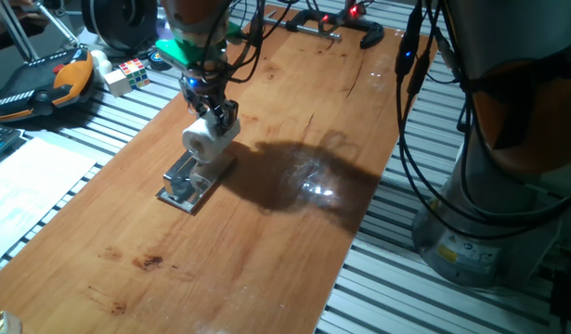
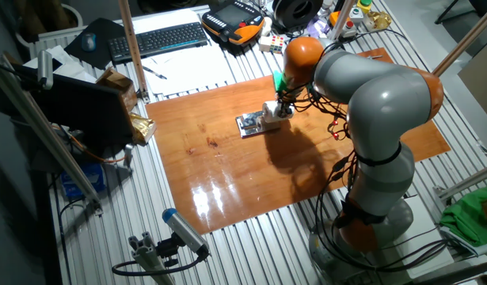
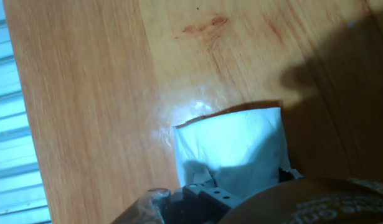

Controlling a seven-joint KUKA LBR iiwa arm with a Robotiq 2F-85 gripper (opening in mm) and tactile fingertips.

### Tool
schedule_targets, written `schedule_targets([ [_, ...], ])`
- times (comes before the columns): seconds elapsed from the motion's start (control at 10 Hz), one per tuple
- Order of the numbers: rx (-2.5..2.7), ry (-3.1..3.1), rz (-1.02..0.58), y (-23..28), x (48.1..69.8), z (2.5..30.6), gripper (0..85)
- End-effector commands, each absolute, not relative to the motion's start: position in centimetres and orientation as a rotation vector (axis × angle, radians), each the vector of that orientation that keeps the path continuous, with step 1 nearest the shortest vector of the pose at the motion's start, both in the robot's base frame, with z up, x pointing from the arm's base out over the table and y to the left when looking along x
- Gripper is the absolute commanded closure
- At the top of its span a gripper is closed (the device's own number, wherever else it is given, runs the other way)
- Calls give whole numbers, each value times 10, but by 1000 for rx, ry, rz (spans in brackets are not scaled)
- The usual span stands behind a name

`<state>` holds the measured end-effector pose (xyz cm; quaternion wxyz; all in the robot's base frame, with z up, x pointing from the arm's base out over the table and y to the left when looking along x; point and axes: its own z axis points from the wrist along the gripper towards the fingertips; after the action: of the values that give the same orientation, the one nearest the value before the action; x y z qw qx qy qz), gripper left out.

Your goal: Put the toilet paper on its holder

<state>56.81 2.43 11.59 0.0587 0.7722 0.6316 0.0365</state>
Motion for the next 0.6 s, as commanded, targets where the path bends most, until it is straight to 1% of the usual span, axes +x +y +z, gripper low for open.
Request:
schedule_targets([
  [0.0,2340,1907,106,28,569,117,843],
  [0.5,2348,1882,89,45,569,116,843],
])
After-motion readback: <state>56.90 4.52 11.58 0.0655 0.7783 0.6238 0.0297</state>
